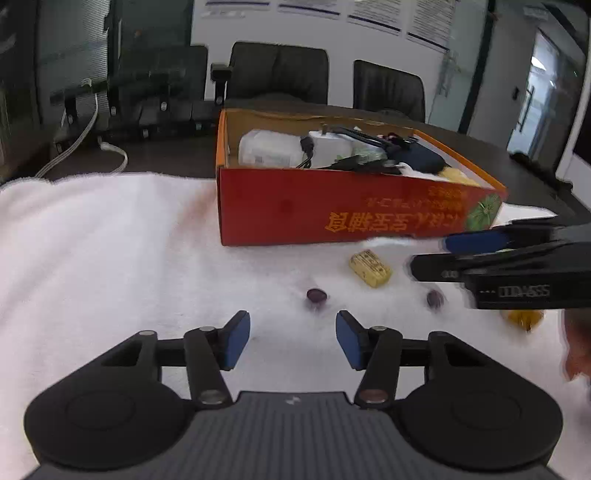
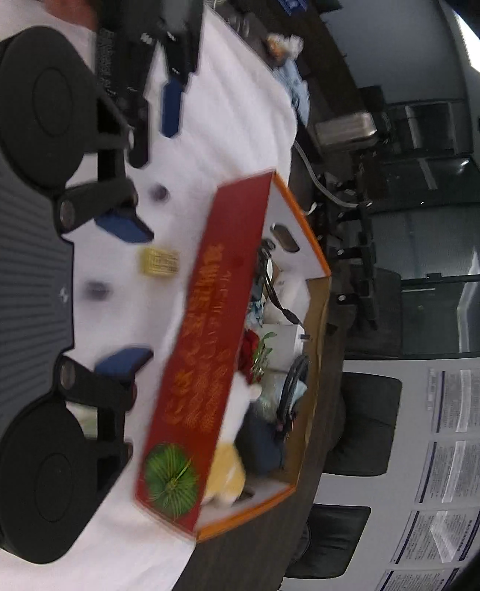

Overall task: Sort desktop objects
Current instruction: 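Grasp the small purple sweet with the left gripper while the right grasps the gold block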

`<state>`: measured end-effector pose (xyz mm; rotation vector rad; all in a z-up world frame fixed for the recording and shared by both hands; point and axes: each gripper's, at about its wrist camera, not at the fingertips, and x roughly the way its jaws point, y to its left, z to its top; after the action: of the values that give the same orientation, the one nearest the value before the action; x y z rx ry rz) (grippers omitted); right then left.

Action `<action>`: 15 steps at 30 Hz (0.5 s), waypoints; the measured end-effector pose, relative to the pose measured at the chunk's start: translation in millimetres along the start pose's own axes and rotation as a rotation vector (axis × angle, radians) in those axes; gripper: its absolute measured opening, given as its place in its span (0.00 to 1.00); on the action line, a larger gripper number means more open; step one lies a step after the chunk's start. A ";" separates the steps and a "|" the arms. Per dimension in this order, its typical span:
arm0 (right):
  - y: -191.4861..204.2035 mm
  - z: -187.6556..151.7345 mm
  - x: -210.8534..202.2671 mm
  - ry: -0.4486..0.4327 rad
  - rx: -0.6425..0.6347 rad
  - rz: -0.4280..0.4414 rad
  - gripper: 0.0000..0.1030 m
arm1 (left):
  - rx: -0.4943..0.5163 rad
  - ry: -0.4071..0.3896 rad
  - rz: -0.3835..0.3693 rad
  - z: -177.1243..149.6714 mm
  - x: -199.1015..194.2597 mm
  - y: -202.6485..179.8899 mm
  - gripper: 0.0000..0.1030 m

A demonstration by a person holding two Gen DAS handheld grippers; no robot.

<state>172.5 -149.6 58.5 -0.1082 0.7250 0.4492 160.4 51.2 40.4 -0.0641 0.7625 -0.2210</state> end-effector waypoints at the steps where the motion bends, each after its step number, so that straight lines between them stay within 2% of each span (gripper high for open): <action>1: 2.8 4.5 13.0 0.016 -0.007 -0.008 0.48 | -0.027 0.007 -0.020 2.1 3.5 2.8 0.50; 3: 4.2 11.7 33.4 0.039 -0.004 0.008 0.48 | -0.035 0.004 -0.044 5.7 6.2 3.4 0.50; 6: 8.9 14.3 50.0 0.066 -0.012 0.045 0.48 | -0.006 -0.009 -0.037 9.9 14.8 0.2 0.48; 8: 12.1 12.4 58.3 0.071 -0.016 0.041 0.40 | -0.005 0.009 -0.026 11.1 23.0 -2.4 0.40; 10: 13.6 11.0 59.5 0.054 -0.040 0.035 0.37 | 0.038 -0.004 0.000 10.5 25.0 -8.2 0.29; 12: 12.5 10.7 55.3 0.057 -0.041 0.044 0.18 | 0.041 -0.010 0.003 8.3 24.1 -10.0 0.26; 13: 12.1 11.4 51.4 0.058 -0.043 0.040 0.19 | 0.038 -0.010 -0.002 7.7 23.3 -10.6 0.18; 15: 11.0 13.4 38.7 0.037 -0.046 0.039 0.19 | 0.046 -0.014 -0.014 4.2 20.2 -14.1 0.14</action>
<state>201.4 -122.5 43.6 -0.1462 0.7546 0.5027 175.0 32.9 31.7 -0.0270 0.7431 -0.2508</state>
